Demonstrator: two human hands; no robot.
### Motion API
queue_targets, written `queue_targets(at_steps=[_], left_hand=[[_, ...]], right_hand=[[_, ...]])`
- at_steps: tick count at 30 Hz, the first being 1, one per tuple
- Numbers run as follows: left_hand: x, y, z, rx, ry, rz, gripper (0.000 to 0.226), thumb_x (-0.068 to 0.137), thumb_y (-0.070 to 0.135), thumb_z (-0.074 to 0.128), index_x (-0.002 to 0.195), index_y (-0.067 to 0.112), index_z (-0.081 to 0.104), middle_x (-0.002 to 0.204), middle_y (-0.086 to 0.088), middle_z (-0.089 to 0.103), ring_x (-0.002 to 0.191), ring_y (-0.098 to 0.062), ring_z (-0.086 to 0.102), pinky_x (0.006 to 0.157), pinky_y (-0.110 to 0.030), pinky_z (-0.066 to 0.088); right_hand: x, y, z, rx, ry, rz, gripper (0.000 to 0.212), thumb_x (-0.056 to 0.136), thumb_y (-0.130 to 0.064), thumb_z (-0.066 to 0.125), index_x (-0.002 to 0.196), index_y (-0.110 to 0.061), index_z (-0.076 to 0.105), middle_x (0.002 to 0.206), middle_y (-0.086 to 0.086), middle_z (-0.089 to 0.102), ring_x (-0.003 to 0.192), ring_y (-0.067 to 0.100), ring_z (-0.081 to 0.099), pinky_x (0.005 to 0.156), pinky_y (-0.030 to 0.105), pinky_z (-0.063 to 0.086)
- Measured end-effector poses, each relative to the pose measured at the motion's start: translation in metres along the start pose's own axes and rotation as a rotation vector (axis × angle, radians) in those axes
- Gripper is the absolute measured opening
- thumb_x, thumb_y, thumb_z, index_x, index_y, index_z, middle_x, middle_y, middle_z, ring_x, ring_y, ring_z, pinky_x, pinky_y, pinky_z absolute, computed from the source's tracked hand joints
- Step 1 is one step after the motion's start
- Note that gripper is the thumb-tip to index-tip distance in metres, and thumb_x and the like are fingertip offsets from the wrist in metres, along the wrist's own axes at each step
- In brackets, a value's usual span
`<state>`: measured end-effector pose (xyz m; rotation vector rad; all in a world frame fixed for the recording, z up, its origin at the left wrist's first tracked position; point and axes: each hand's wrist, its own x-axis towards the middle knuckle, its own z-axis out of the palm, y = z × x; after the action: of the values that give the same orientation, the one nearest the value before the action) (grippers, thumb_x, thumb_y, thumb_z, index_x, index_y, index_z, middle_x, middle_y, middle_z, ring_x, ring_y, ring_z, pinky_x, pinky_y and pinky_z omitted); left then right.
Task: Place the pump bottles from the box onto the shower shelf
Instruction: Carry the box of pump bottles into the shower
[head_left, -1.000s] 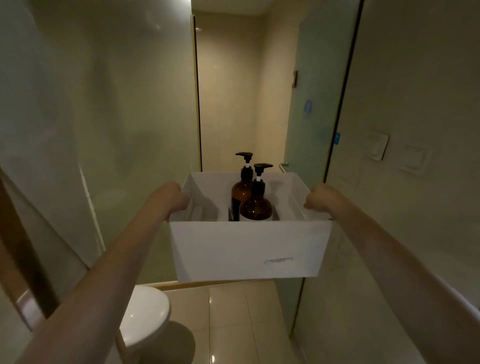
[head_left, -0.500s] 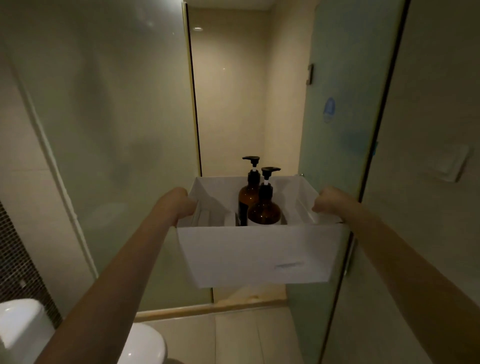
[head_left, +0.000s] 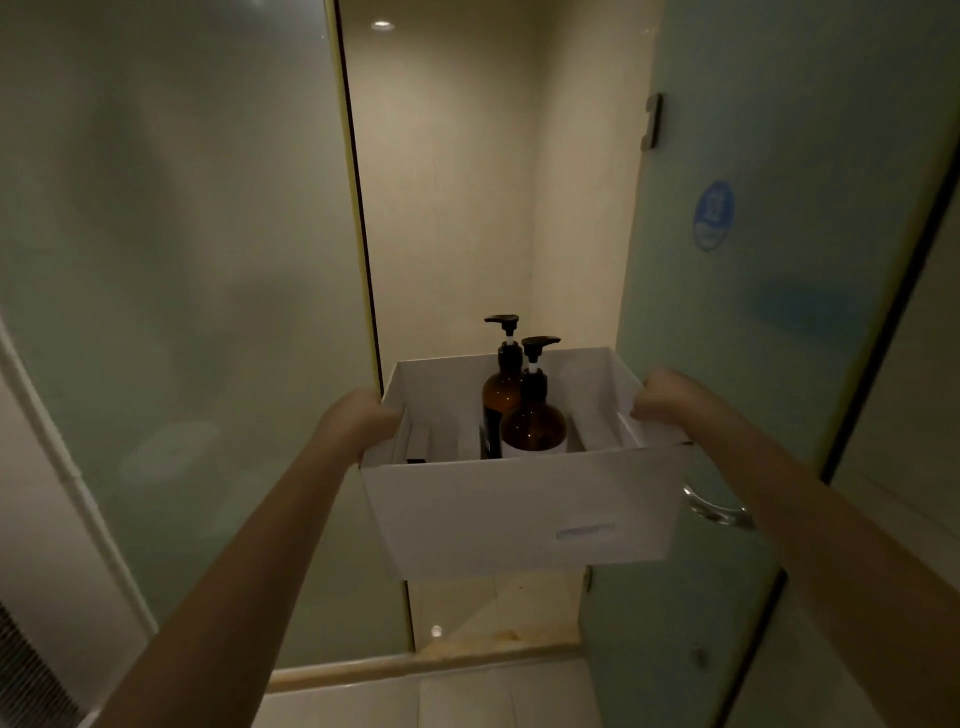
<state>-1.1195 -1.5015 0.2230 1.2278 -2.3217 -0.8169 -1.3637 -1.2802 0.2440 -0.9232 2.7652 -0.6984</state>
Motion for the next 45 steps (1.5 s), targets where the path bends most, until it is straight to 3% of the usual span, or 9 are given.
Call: queue_targets(at_steps=[3, 8, 11, 15, 17, 24, 33, 37, 45], left_hand=[[0.047, 0.0, 0.01, 0.042, -0.036, -0.007, 0.02, 0.075, 0.006, 0.056, 0.056, 0.009, 0.048, 0.062, -0.009, 0.053, 0.064, -0.027, 0.053, 0.046, -0.025, 0.034], [0.137, -0.001, 0.022, 0.091, -0.028, 0.033, 0.006, 0.072, 0.008, 0.055, 0.069, 0.003, 0.056, 0.065, -0.011, 0.057, 0.066, -0.028, 0.058, 0.053, -0.026, 0.039], [0.194, -0.002, 0.028, 0.067, -0.038, 0.064, 0.009, 0.07, 0.007, 0.055, 0.061, 0.005, 0.054, 0.074, -0.018, 0.061, 0.076, -0.034, 0.063, 0.059, -0.029, 0.04], [0.26, 0.002, 0.034, 0.049, -0.06, 0.078, 0.01, 0.057, 0.016, 0.054, 0.056, 0.007, 0.052, 0.067, -0.015, 0.058, 0.069, -0.032, 0.06, 0.058, -0.029, 0.039], [0.288, 0.005, 0.037, 0.035, -0.057, 0.077, 0.011, 0.061, 0.015, 0.056, 0.055, 0.007, 0.052, 0.061, -0.012, 0.056, 0.071, -0.033, 0.063, 0.059, -0.03, 0.04], [0.382, 0.015, 0.05, 0.045, -0.026, 0.074, 0.024, 0.071, 0.006, 0.057, 0.049, 0.008, 0.046, 0.049, -0.005, 0.045, 0.046, -0.021, 0.042, 0.044, -0.024, 0.026], [0.504, 0.026, 0.087, 0.125, -0.033, 0.044, 0.024, 0.072, 0.005, 0.055, 0.049, 0.009, 0.047, 0.05, -0.006, 0.047, 0.049, -0.024, 0.045, 0.043, -0.024, 0.027], [0.561, 0.038, 0.106, 0.137, -0.022, 0.023, 0.025, 0.072, 0.006, 0.056, 0.049, 0.008, 0.047, 0.051, -0.006, 0.048, 0.058, -0.027, 0.05, 0.044, -0.025, 0.029], [0.662, 0.062, 0.126, 0.104, 0.026, -0.013, 0.026, 0.074, 0.01, 0.056, 0.05, 0.008, 0.047, 0.061, -0.013, 0.055, 0.074, -0.034, 0.063, 0.048, -0.027, 0.03]], right_hand=[[0.041, -0.005, 0.011, -0.002, -0.019, 0.026, 0.029, 0.08, -0.005, 0.058, 0.108, 0.002, 0.064, 0.108, 0.023, 0.065, 0.098, 0.034, 0.064, 0.069, 0.026, 0.041], [0.118, -0.012, 0.036, 0.015, -0.026, 0.081, 0.032, 0.081, -0.004, 0.059, 0.11, 0.01, 0.061, 0.112, 0.027, 0.063, 0.1, 0.035, 0.064, 0.073, 0.031, 0.047], [0.165, -0.023, 0.045, 0.038, -0.02, 0.109, 0.033, 0.082, -0.004, 0.059, 0.111, 0.012, 0.06, 0.113, 0.028, 0.063, 0.102, 0.036, 0.064, 0.074, 0.033, 0.048], [0.226, -0.039, 0.051, 0.021, 0.007, 0.122, 0.03, 0.083, -0.005, 0.059, 0.107, 0.012, 0.062, 0.111, 0.027, 0.064, 0.099, 0.035, 0.064, 0.068, 0.027, 0.04], [0.254, -0.046, 0.051, 0.022, 0.02, 0.131, 0.029, 0.082, -0.006, 0.06, 0.106, 0.011, 0.061, 0.111, 0.027, 0.063, 0.099, 0.035, 0.064, 0.069, 0.028, 0.041], [0.344, -0.063, 0.058, 0.034, 0.038, 0.148, 0.029, 0.08, -0.005, 0.059, 0.105, 0.01, 0.062, 0.106, 0.026, 0.064, 0.094, 0.034, 0.065, 0.067, 0.026, 0.041], [0.483, -0.067, 0.082, -0.026, 0.009, 0.142, 0.031, 0.081, -0.012, 0.059, 0.107, 0.005, 0.061, 0.107, 0.021, 0.063, 0.093, 0.033, 0.063, 0.069, 0.029, 0.044], [0.554, -0.067, 0.085, -0.042, -0.007, 0.119, 0.029, 0.08, -0.012, 0.058, 0.105, 0.003, 0.062, 0.092, 0.015, 0.06, 0.083, 0.03, 0.06, 0.067, 0.028, 0.042], [0.678, -0.079, 0.084, -0.044, -0.011, 0.071, 0.03, 0.082, -0.013, 0.053, 0.108, 0.0, 0.061, 0.093, 0.014, 0.06, 0.083, 0.03, 0.059, 0.068, 0.029, 0.044]])
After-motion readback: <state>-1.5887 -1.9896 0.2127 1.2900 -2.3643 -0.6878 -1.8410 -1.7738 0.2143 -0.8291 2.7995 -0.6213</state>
